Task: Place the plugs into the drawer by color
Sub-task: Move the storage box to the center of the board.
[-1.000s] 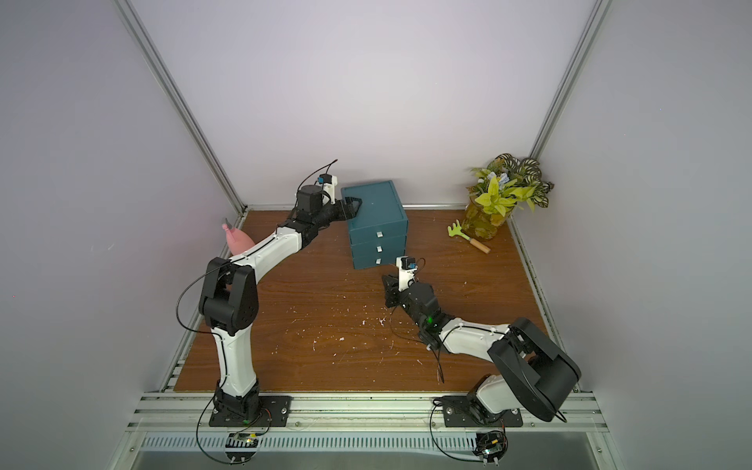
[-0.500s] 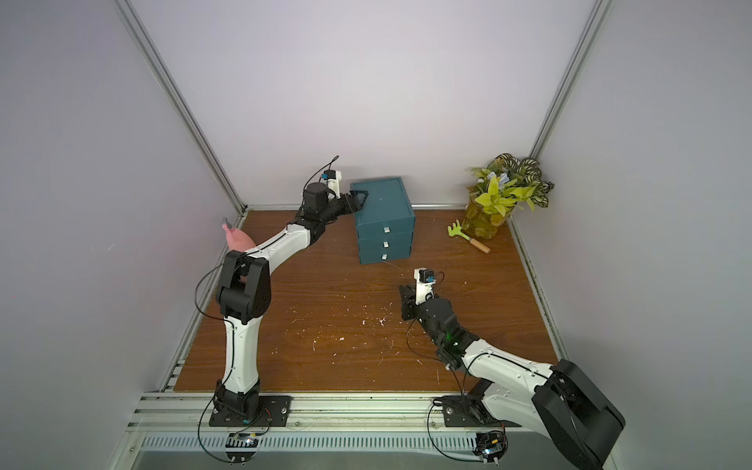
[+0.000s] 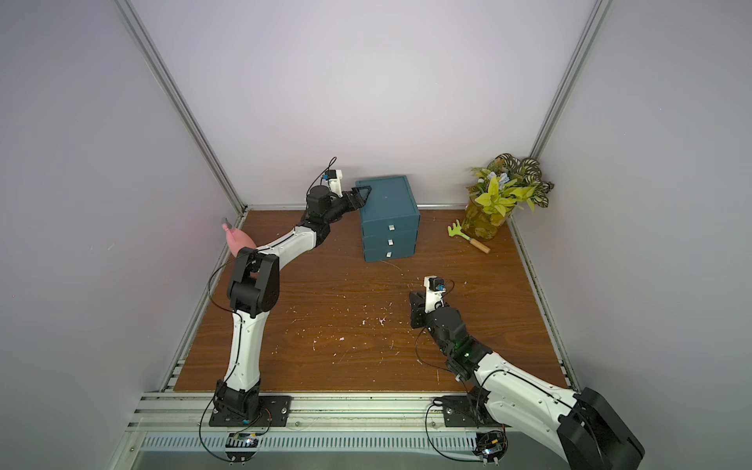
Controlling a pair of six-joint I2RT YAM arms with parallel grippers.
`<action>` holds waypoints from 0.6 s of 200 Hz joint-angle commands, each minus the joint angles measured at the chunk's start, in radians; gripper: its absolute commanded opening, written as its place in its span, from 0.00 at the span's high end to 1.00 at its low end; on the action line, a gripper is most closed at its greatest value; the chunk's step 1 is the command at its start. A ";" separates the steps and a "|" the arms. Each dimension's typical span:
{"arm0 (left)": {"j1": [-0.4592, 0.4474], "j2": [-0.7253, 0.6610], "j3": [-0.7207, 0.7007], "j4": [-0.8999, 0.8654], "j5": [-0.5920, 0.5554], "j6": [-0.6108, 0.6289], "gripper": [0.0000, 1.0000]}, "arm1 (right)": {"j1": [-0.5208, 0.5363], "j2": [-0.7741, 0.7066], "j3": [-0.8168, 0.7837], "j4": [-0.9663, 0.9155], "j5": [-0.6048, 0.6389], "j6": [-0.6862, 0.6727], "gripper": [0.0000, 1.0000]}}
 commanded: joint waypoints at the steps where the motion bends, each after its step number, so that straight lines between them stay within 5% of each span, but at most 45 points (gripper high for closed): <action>1: -0.014 0.057 0.002 0.021 0.011 -0.009 0.10 | -0.003 -0.015 0.006 -0.011 0.026 -0.015 0.69; 41: -0.010 0.077 0.029 0.070 0.009 -0.032 0.09 | -0.003 -0.025 0.014 -0.023 0.025 -0.012 0.68; 71: -0.007 0.070 0.034 0.073 0.019 -0.030 0.08 | -0.020 0.010 0.114 -0.052 0.014 -0.025 0.58; 120: 0.030 -0.067 -0.089 0.083 0.008 0.001 0.07 | -0.288 0.334 0.560 -0.152 -0.363 0.026 0.47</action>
